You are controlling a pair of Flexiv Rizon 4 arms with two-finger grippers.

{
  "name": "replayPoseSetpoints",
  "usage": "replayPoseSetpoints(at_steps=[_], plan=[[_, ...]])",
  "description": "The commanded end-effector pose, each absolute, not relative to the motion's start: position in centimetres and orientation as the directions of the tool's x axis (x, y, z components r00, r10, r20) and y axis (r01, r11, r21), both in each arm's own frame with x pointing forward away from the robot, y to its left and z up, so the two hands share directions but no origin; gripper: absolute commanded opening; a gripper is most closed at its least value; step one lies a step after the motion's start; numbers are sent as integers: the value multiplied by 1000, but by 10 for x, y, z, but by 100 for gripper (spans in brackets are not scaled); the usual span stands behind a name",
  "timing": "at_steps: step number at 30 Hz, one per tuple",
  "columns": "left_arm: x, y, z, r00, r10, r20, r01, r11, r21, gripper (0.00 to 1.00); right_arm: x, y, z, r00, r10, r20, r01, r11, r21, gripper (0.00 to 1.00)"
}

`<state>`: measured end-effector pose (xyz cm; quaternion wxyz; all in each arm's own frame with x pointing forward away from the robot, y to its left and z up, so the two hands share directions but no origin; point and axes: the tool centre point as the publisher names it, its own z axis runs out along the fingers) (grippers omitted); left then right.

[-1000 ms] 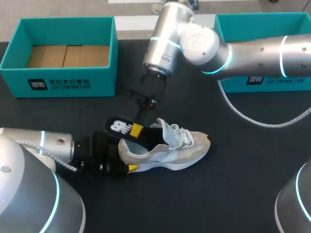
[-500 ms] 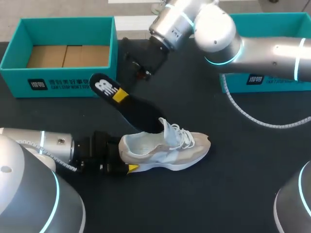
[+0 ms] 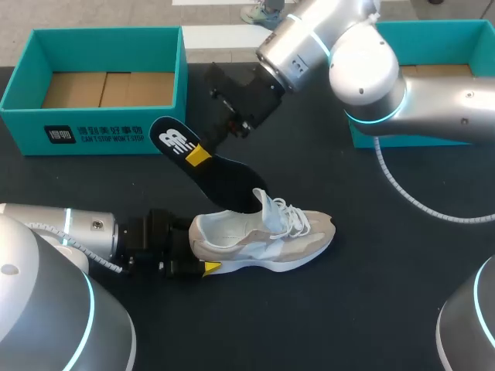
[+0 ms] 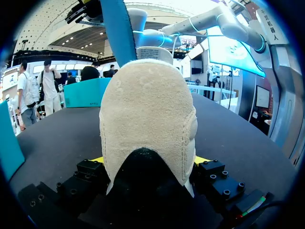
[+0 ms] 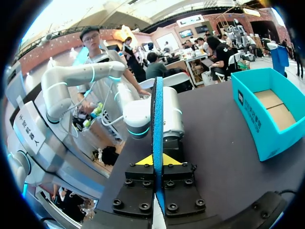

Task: Take the shoe out of the shoebox, open the shoe tongue, remove and reinsert the insole, then place the shoe into the shoebox

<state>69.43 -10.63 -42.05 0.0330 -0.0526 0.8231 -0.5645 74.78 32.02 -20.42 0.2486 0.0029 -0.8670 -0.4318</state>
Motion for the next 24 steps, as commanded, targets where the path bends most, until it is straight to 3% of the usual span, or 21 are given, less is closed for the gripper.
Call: replayPoseSetpoints(at_steps=[1,9,16,24], plan=[[694,-107,-421,-992,-125,4,-49,358,-933,0,752,324,-191,-884,-183,431,300,486,821,0],[694,-107,-421,-992,-125,4,-49,358,-933,0,764,334,-148,-881,-120,457,414,270,870,0],[694,-107,-421,-992,-125,4,-49,358,-933,0,764,336,-119,-847,-101,522,500,178,847,0],[694,-107,-421,-992,-125,4,-49,358,-933,0,755,309,-94,-834,-50,549,524,233,819,0]])
